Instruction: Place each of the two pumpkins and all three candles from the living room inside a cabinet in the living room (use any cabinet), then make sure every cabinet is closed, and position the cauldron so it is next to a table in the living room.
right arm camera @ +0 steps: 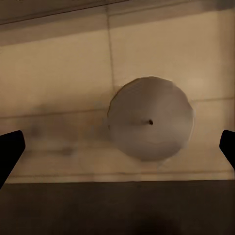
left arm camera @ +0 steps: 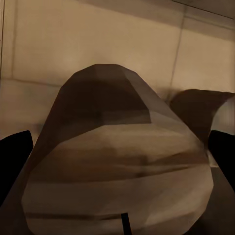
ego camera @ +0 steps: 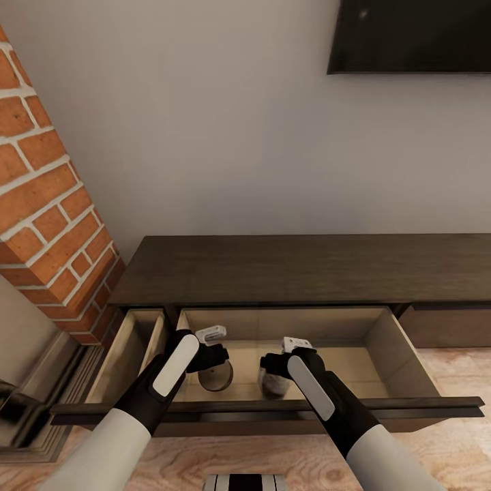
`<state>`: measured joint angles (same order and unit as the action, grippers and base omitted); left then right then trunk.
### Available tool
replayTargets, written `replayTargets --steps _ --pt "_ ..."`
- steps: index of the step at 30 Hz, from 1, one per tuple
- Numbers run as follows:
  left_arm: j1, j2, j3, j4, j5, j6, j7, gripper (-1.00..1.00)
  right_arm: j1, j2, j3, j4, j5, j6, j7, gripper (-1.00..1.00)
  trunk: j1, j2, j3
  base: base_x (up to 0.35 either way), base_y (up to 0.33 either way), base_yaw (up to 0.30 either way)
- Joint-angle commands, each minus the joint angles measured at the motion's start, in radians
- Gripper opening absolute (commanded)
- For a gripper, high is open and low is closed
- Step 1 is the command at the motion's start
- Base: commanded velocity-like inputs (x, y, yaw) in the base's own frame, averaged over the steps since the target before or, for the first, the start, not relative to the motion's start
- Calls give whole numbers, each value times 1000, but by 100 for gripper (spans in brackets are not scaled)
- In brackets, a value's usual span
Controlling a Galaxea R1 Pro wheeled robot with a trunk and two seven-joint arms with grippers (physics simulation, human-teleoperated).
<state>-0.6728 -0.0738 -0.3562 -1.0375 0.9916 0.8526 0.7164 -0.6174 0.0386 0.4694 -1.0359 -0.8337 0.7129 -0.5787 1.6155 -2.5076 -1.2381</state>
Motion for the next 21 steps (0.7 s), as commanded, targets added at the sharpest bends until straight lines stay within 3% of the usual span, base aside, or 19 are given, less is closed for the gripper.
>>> replayTargets --steps 1,7,8,21 --pt "-1 0 -1 -1 10 0 11 -100 -1 0 2 -1 -10 0 -10 100 0 0 -1 0 0 0" --pt "-1 0 -1 -1 10 0 11 -100 -1 0 1 -1 -10 0 -10 100 0 0 -1 0 0 0" --pt "-1 0 -1 -1 10 0 11 100 -1 0 1 -1 -10 0 -10 100 0 0 -1 0 0 0" --pt "-1 0 -1 -3 10 0 10 100 -1 0 1 -1 -10 0 -10 100 0 0 -1 0 0 0"
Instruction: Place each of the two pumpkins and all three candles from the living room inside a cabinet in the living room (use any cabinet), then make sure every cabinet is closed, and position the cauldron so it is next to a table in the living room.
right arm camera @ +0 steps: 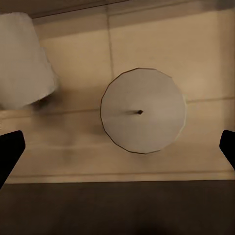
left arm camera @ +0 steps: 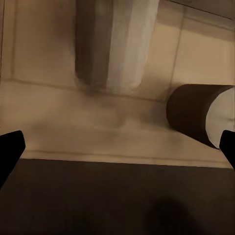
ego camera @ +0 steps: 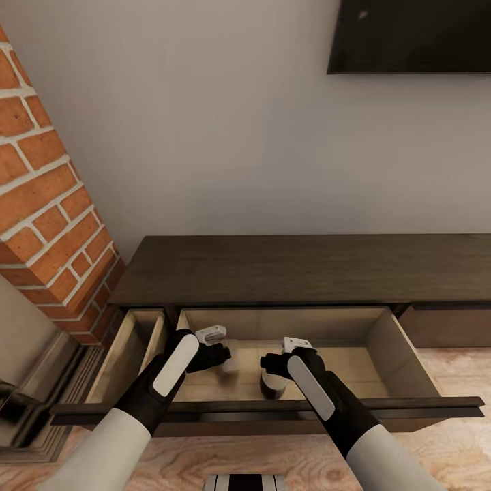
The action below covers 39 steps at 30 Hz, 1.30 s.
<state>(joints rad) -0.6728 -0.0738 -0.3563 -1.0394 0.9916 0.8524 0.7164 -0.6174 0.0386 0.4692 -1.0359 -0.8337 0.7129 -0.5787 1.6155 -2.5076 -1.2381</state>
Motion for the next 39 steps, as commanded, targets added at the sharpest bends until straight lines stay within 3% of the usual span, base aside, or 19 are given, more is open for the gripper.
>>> replayTargets --steps 1,34,39 --pt "-1 1 -1 -1 10 0 11 100 -1 0 2 -1 -10 0 -10 100 -1 0 3 0 0 0" --pt "-1 1 2 -5 13 2 11 100 -1 -2 2 -3 -10 0 -10 100 -15 8 131 -33 0 0" --pt "-1 1 2 -11 13 2 10 100 -1 -2 2 -3 -10 0 -10 100 -35 43 146 -186 0 0"
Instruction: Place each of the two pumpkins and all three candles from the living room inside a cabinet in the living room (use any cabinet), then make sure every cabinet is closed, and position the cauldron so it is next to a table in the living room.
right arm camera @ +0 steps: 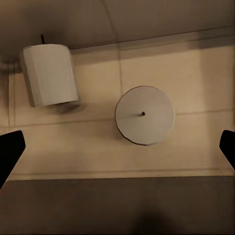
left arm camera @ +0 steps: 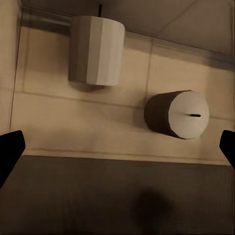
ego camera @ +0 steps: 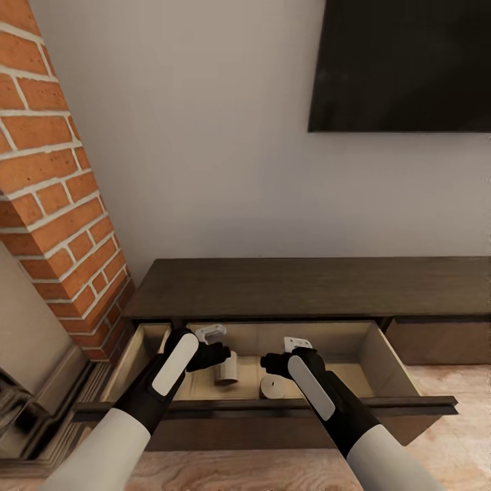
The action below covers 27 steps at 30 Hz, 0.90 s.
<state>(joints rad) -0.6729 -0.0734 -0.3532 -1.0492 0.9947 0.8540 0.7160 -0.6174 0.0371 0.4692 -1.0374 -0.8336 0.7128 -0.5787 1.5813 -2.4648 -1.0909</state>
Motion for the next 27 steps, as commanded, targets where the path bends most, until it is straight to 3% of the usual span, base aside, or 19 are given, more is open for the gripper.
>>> replayTargets --steps 1,27 --pt "-1 1 -1 -6 10 0 11 100 -1 0 2 -1 -10 0 -10 100 -4 7 2 -54 0 0" --pt "-1 0 -1 -14 10 0 10 100 -1 0 0 -12 -12 -1 -10 100 -104 189 84 -51 0 0"
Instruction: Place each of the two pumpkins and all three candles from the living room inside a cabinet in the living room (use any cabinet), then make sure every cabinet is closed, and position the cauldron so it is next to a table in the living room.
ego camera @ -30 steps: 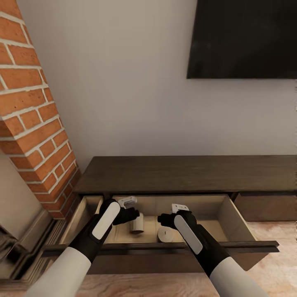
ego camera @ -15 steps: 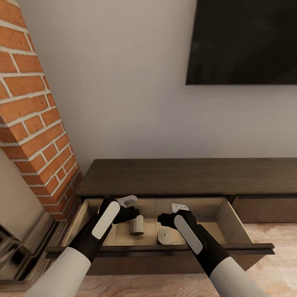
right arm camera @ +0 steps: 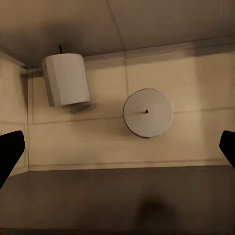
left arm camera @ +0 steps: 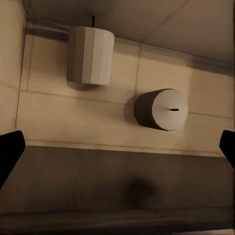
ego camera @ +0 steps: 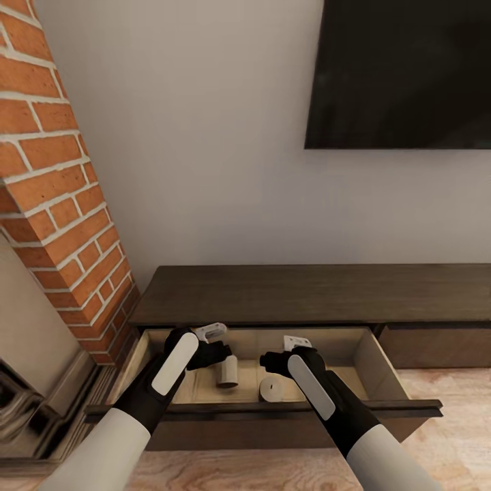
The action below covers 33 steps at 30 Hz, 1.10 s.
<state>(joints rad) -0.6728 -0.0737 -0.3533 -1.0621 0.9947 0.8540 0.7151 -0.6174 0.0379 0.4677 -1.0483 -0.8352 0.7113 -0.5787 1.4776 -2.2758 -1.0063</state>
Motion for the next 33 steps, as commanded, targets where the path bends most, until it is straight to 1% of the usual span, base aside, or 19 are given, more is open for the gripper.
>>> replayTargets --steps 1,11,16,21,25,33 --pt "-1 0 -1 -1 10 0 10 100 -1 -1 2 -1 -10 0 -10 100 -4 7 2 0 0 0" --pt "-1 0 -1 -1 10 0 10 100 -1 0 0 -2 -10 -1 -10 100 -42 77 34 -7 0 0" --pt "-1 1 -1 -1 10 0 10 100 -1 0 0 -2 -10 -1 -10 100 -62 112 49 -203 0 0" --pt "-1 -1 -1 -1 10 0 10 100 -1 -1 1 -1 -10 -13 -10 100 -81 147 65 -54 0 12" --pt "-1 -2 -1 -1 10 0 10 100 -1 -1 2 -1 -10 -16 -10 100 -96 175 77 -7 0 174" --pt "-1 -1 -1 -1 10 0 10 100 -1 -1 2 1 -10 -18 -10 100 -127 231 103 -26 0 268"
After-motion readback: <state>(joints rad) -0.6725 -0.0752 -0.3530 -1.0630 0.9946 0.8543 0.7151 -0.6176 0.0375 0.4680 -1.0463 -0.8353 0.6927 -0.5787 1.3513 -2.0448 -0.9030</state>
